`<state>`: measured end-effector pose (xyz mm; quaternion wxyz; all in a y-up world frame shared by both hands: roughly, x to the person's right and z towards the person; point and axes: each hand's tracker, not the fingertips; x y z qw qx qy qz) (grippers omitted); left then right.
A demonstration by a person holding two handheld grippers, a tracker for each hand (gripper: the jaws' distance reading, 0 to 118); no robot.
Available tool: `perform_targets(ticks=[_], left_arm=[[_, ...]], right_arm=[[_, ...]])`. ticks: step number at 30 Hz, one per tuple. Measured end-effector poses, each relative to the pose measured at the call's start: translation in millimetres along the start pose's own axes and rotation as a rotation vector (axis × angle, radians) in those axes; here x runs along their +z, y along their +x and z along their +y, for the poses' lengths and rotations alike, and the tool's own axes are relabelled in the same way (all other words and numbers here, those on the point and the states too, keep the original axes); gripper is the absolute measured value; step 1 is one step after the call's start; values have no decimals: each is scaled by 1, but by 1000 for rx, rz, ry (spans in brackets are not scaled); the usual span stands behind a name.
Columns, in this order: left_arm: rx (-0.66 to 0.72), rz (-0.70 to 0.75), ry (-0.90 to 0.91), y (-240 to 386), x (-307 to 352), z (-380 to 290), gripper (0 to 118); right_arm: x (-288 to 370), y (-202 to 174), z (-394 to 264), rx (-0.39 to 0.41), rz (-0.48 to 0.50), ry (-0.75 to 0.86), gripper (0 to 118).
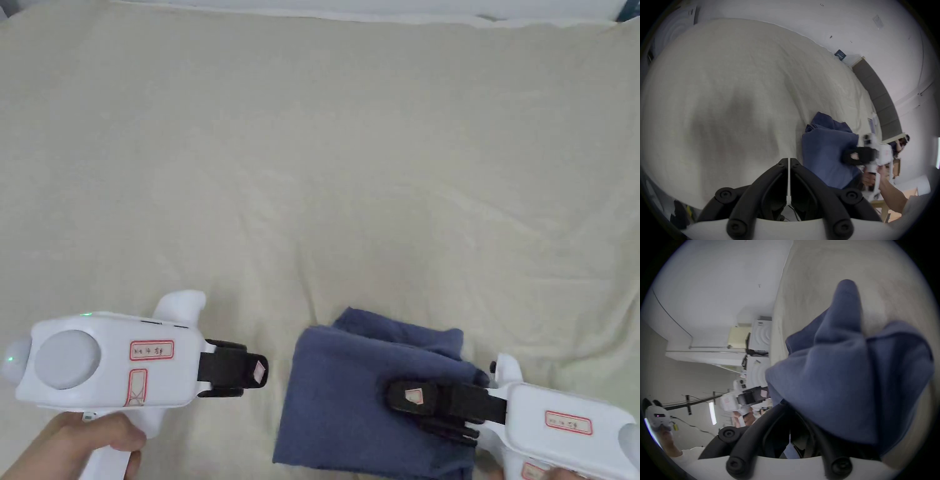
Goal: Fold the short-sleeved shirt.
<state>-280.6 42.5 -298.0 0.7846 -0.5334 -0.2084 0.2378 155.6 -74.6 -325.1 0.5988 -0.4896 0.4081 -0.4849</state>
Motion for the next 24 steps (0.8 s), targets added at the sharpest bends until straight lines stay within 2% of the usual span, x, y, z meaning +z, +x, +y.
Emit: perform_targets(ticks=[1,3,4,5,7,11,12,15,16,17,18,19,20,21,24], left_arm=[[25,-80,-23,-4,-4,3,18],[50,-169,-19,-7,-19,3,98],[55,-250,-28,-4,-24,1,118],[64,-324,-39,-6,-31,2,118],[117,-365,-92,-6,-52,4,118],[82,-469,-184,2,-91,0,118],[77,-542,-189,-9,-101,1,118],[70,-613,-172,-9,-114,1,118],[93,-616,-149,-12,-110,3,111],[90,-598,-150,-16,-108,4,79],[80,-497,-129,-21,-105,5,39],[72,-402,-117,-26,-106,4,24],[54,-372,-125,-35,-106,1,24],[139,-516,-144,-37,-108,-1,23],[85,-468,-130,-26,-102,0,23]], right_arm=[[1,-2,-1,5,-8,-20,1],[0,-5,0,21,-35,-42,1],[0,-4,1,25,-38,-51,1],[-3,-7,0,25,-41,-53,1],[-2,-7,0,29,-40,-60,1],[-2,-4,1,18,-29,-65,1],[-2,-2,1,16,-22,-67,1],[-2,-2,1,12,-15,-64,1],[-1,-2,1,10,-14,-62,1],[-2,-2,1,5,-11,-59,1],[-1,-2,1,0,-9,-55,1],[0,-2,0,-1,-7,-53,1],[0,-2,0,0,-5,-52,1],[-1,-6,1,3,-8,-55,1],[-1,-19,-2,54,-93,-50,1]])
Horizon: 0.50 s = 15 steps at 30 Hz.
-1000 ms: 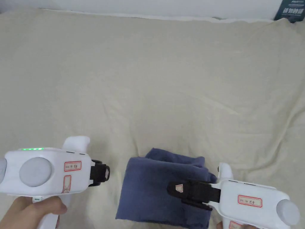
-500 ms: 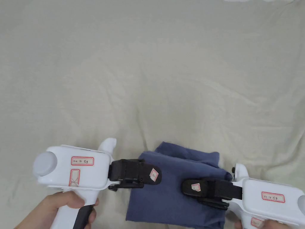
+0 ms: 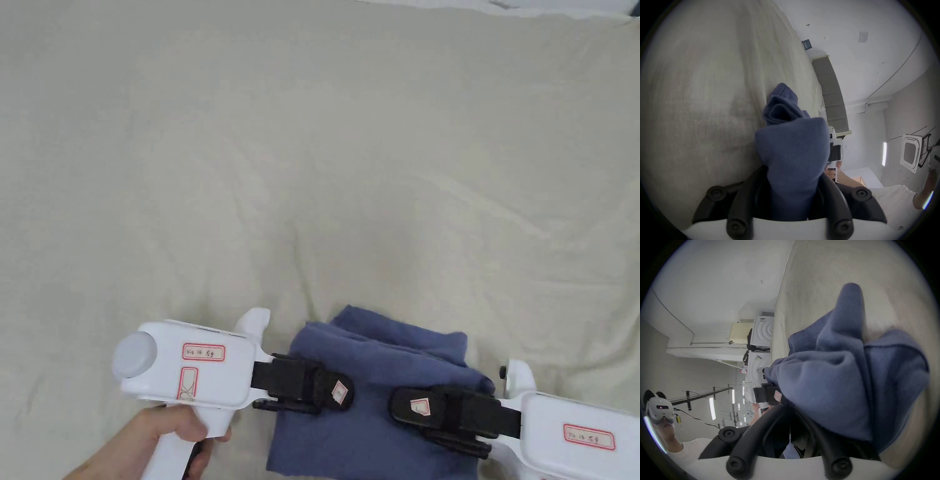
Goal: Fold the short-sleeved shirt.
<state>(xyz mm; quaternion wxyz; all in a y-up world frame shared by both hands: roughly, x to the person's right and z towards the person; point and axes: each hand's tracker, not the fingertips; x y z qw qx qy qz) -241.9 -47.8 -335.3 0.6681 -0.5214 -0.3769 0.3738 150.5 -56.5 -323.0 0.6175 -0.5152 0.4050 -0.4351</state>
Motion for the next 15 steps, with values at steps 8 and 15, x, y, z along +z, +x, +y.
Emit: perform_targets(ticks=[8,15], left_arm=[[13,97,68,10,59,4,23],[56,292,153,-2,192,5,23]], right_arm=[[32,-79,2,308,-328,139,1],[62,-145,-1,648,-851,369,1]])
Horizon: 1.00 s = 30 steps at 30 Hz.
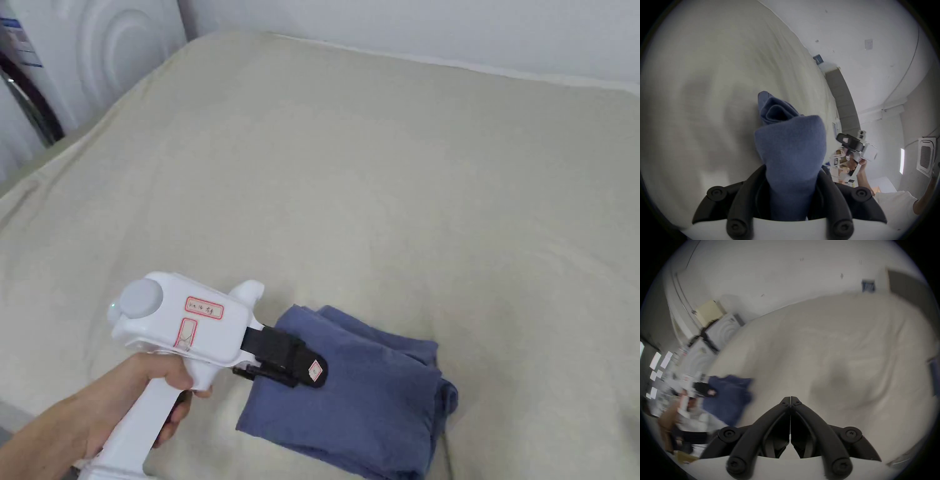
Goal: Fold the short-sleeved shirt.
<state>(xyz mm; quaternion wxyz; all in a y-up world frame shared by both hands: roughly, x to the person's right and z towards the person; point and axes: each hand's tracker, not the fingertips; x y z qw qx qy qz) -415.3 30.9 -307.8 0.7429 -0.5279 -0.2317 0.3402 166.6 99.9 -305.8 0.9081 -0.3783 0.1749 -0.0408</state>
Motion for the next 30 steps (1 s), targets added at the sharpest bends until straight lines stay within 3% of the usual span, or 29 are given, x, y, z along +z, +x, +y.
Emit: perform_targets(ticks=[2,7,10,12,14,17,20,21,22,23,24,30], left_arm=[[17,94,23,-13,37,9,23],[66,246,76,-70,127,44,23],[123,325,65,-104,157,63,23],[88,415,44,-115,174,75,23],[120,389,60,-129,188,84,23],[116,416,56,-136,196,89,23],[107,442,63,-136,196,92,25],[99,440,62,-133,195,91,28],[87,465,64,-130,194,91,41],[79,498,74,-130,195,91,91],[70,520,79,-130,199,91,118],[53,631,137,-96,225,79,115]], right_arm=[[11,0,4,54,-130,72,1],[28,8,10,63,-323,156,1],[31,15,12,-9,-351,184,1],[34,19,12,-83,-345,197,1],[36,22,14,-136,-360,218,1],[36,26,19,-167,-367,229,1],[39,54,24,-192,-370,246,1],[39,55,26,-190,-373,253,1],[37,52,29,-185,-377,252,1],[37,52,30,-184,-378,253,1],[37,53,32,-182,-368,254,1],[35,44,32,-115,-344,245,1]])
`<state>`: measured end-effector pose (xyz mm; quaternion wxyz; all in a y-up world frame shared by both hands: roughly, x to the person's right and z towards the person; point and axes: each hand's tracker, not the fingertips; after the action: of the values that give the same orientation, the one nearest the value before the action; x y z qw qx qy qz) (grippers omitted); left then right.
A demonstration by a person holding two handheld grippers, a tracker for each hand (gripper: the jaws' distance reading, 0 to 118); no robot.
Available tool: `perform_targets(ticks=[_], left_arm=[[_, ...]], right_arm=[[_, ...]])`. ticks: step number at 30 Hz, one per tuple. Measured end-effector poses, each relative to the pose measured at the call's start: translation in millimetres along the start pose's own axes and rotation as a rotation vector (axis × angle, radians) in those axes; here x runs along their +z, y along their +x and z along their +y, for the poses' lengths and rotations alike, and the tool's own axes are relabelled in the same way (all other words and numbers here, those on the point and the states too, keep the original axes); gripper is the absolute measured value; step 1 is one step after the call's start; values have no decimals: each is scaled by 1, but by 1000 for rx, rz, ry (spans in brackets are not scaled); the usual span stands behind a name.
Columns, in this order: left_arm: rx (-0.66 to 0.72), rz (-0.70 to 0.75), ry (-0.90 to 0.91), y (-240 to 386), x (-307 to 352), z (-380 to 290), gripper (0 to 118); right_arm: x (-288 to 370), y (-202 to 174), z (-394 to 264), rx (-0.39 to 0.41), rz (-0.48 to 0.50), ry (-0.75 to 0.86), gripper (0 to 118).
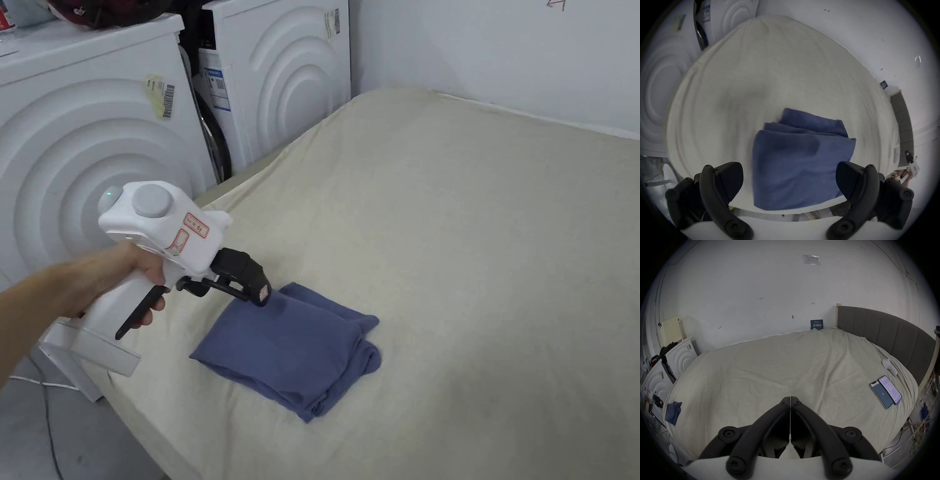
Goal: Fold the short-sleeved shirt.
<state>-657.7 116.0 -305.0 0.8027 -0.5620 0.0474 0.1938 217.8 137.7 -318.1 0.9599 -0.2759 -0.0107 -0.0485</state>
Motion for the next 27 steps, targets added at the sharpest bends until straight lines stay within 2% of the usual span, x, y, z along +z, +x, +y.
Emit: perform_targets(ticks=[1,2,3,4,5,7,8,9,11,13,14,17,22,25,27], left_arm=[[3,9,38,9,7,-6,114],[4,-9,77,20,13,-12,104],[15,-61,94,33,19,-22,81],[14,-128,117,48,20,-30,39],[-17,-155,148,67,18,-39,3],[-96,-119,214,117,15,-57,3],[-60,-205,218,142,12,-64,3],[-76,-284,230,174,9,-77,3],[-144,-201,336,234,10,-90,3],[-286,-131,497,302,19,-111,3],[-312,-153,488,329,23,-118,3],[-358,-174,658,417,43,-159,3],[-482,-31,895,487,66,-205,3],[-437,-131,914,497,77,-218,3],[-435,-104,944,501,84,-223,6]], right_arm=[[1,-2,-1,9,9,0,1],[3,-2,-2,19,21,3,1],[6,-2,-2,36,43,6,1],[7,-2,-2,49,47,6,1],[9,-2,-3,50,57,11,1],[18,-3,-2,68,136,13,1],[22,-1,-7,64,124,24,1],[27,-2,-7,85,160,36,1],[40,-6,-6,106,169,68,1],[57,-21,-2,139,192,107,1],[62,-23,1,142,182,123,1],[83,-35,14,173,185,196,1],[108,-50,24,236,135,312,1],[120,-60,22,259,116,364,2],[124,-63,23,243,127,372,3]])
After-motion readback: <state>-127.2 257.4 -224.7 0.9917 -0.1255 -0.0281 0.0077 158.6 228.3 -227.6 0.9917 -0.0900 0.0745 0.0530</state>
